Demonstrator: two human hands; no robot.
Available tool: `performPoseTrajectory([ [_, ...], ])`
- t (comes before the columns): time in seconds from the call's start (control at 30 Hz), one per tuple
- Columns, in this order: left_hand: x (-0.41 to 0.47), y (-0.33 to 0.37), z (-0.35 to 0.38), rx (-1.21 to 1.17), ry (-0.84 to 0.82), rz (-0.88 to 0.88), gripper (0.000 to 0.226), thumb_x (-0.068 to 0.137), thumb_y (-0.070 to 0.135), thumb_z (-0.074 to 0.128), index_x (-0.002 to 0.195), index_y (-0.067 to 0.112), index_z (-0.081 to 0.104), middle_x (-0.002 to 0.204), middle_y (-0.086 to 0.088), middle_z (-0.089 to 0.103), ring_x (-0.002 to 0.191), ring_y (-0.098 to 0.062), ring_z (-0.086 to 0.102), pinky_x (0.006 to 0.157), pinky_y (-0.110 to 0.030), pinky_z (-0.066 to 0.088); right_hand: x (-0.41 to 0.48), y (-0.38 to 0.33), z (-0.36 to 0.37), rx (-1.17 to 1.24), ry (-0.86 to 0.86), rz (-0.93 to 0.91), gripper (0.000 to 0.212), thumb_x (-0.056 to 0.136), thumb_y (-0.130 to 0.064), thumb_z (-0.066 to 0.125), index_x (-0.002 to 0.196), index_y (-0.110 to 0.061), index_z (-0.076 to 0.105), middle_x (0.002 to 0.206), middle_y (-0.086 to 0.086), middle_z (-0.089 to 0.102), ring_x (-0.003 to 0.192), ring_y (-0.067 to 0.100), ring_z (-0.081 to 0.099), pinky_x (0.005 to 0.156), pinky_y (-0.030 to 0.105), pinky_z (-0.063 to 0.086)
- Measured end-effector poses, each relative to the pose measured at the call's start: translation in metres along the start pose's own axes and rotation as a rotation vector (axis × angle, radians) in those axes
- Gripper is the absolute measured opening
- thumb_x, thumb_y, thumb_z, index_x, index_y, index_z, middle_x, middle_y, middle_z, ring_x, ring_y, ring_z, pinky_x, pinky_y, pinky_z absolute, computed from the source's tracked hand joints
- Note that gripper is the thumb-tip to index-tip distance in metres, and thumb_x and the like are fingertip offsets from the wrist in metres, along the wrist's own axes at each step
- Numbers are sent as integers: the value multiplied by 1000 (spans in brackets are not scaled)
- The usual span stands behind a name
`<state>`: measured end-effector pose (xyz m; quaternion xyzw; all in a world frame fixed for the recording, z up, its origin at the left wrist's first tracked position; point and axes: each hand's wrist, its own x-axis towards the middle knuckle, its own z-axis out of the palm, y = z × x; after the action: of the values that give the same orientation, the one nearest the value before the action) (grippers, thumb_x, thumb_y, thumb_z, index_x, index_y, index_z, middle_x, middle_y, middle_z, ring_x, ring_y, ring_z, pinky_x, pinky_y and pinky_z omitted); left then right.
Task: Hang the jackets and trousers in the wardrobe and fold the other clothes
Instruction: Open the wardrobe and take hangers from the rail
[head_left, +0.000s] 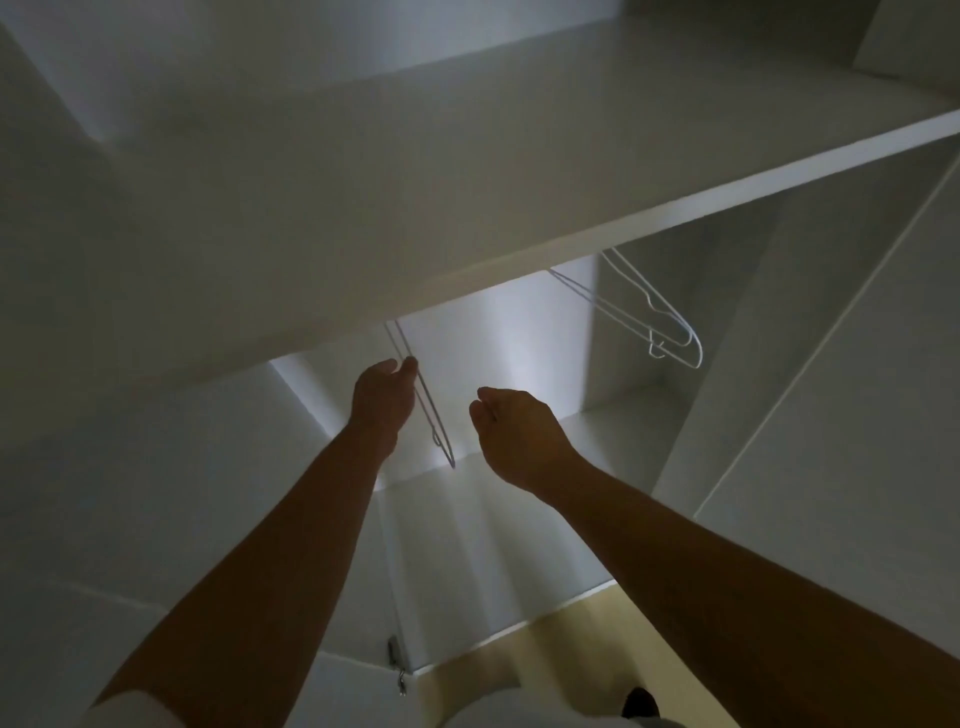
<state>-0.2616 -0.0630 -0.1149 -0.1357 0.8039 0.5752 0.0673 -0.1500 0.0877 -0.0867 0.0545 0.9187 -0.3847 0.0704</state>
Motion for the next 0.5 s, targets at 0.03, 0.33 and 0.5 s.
performPoseTrajectory([
  [0.03, 6, 0, 1, -41, -27, -11, 43, 101, 28, 58, 128, -5, 60, 119, -21, 67, 105, -30, 69, 103, -47, 53, 3, -2, 5, 7, -6, 27, 46, 109, -28, 34, 149, -7, 46, 152, 10, 49, 141, 24, 44, 117, 31, 28],
  [0.33, 18, 7, 10, -227, -174, 113, 16, 99, 4, 58, 113, 3, 66, 93, -12, 77, 81, -25, 77, 76, -35, 62, 12, -23, 36, 54, -13, 256, 33, 104, -19, 40, 127, -2, 57, 122, 21, 62, 114, 39, 60, 93, 45, 50],
  [0.5, -3, 25, 10, -383, -212, 156, 13, 96, 0, 58, 96, 7, 68, 84, -8, 78, 78, -27, 77, 71, -31, 61, 1, -29, 32, -108, 121, 190, 31, 105, -13, 38, 121, -1, 61, 121, 13, 62, 114, 31, 58, 90, 31, 40],
])
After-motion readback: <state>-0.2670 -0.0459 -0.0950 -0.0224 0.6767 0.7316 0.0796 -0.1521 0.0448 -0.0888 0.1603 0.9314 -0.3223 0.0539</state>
